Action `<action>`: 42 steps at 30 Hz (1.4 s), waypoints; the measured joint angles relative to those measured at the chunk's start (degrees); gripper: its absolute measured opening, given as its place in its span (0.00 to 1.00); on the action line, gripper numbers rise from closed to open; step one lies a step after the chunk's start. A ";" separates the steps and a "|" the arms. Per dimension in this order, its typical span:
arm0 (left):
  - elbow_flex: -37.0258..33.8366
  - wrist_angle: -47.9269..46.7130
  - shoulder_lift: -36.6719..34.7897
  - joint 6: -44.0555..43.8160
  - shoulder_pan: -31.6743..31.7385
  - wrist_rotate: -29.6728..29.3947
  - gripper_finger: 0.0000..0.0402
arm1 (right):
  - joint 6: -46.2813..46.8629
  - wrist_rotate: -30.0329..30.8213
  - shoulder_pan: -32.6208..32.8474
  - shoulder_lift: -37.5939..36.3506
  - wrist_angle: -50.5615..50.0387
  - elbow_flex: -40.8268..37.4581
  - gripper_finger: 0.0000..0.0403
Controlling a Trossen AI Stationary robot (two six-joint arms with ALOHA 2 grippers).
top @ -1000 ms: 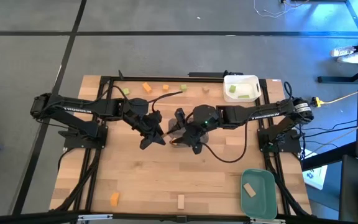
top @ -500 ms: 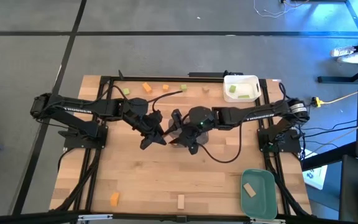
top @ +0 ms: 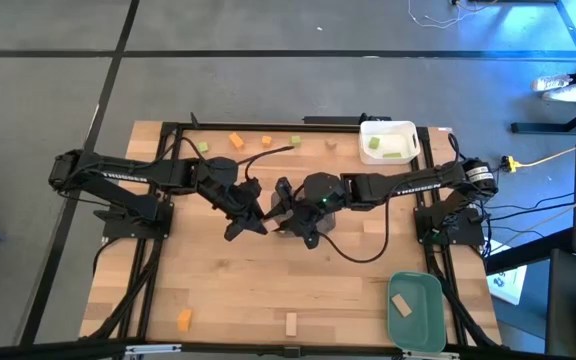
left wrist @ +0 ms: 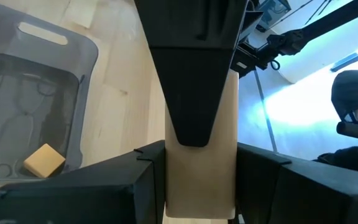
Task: Sort & place blocks by color
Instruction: Put the brown block into the blue bin
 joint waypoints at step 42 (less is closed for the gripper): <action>0.07 -20.30 -0.90 18.69 3.91 -21.32 0.50 | 72.54 30.19 7.61 -3.80 -63.28 22.59 0.33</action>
